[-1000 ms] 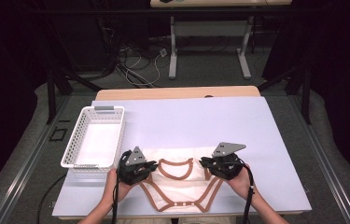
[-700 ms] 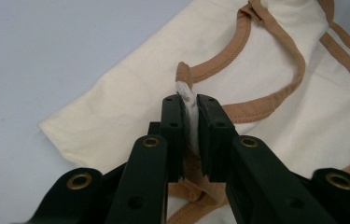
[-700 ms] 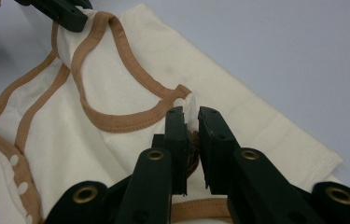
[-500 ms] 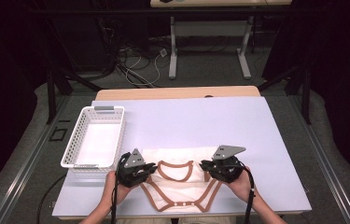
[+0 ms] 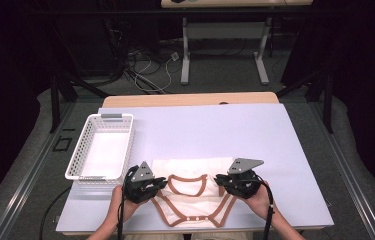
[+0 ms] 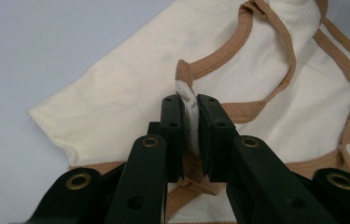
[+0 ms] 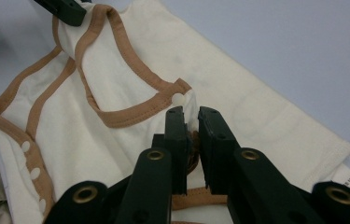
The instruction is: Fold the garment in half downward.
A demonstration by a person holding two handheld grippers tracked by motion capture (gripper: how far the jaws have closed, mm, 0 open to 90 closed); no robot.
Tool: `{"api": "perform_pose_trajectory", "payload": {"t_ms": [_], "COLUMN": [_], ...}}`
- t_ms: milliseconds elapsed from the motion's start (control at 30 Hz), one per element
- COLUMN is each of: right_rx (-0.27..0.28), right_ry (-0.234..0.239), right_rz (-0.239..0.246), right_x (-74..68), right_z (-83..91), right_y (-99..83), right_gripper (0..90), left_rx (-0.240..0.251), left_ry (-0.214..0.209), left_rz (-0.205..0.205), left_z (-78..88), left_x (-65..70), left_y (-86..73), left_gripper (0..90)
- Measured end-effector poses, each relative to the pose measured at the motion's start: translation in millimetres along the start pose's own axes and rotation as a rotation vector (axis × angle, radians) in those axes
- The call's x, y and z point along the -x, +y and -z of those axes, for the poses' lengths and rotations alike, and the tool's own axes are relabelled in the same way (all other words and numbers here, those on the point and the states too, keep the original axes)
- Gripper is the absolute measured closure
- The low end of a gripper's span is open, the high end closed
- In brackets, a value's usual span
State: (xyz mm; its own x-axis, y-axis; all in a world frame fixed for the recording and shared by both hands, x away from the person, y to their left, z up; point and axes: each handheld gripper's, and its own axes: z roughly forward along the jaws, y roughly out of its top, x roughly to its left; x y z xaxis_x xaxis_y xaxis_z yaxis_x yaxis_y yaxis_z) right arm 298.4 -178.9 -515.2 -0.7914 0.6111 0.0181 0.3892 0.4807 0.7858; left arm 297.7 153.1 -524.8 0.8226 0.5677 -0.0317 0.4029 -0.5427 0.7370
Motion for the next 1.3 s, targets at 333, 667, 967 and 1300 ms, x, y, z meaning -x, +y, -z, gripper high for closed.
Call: {"api": "perform_pose_trajectory", "payload": {"t_ms": [333, 667, 967, 1300], "right_rx": [0.024, 0.064, 0.120, 0.040], "right_ry": [-0.016, -0.045, -0.062, -0.016], "right_rz": [-0.008, -0.011, 0.018, 0.001], "right_x": [0.1, 3.7, 3.5, -0.2], "right_z": [8.8, 22.3, 39.5, 29.4], "right_y": [0.0, -0.7, 5.9, -10.0], "right_gripper": [82.2, 82.2, 82.2, 82.0], "left_rx": [0.033, 0.038, 0.060, 0.005], "left_ry": [-0.027, -0.060, -0.079, -0.098], "left_rz": [0.017, 0.022, 0.038, 0.044], "left_z": [4.9, 7.9, 7.8, 1.5], "left_x": [5.9, 11.9, 15.8, 16.8], "left_y": [-2.1, -1.7, -2.8, -10.4], "left_gripper": [81.3, 81.1, 80.7, 80.5]}}
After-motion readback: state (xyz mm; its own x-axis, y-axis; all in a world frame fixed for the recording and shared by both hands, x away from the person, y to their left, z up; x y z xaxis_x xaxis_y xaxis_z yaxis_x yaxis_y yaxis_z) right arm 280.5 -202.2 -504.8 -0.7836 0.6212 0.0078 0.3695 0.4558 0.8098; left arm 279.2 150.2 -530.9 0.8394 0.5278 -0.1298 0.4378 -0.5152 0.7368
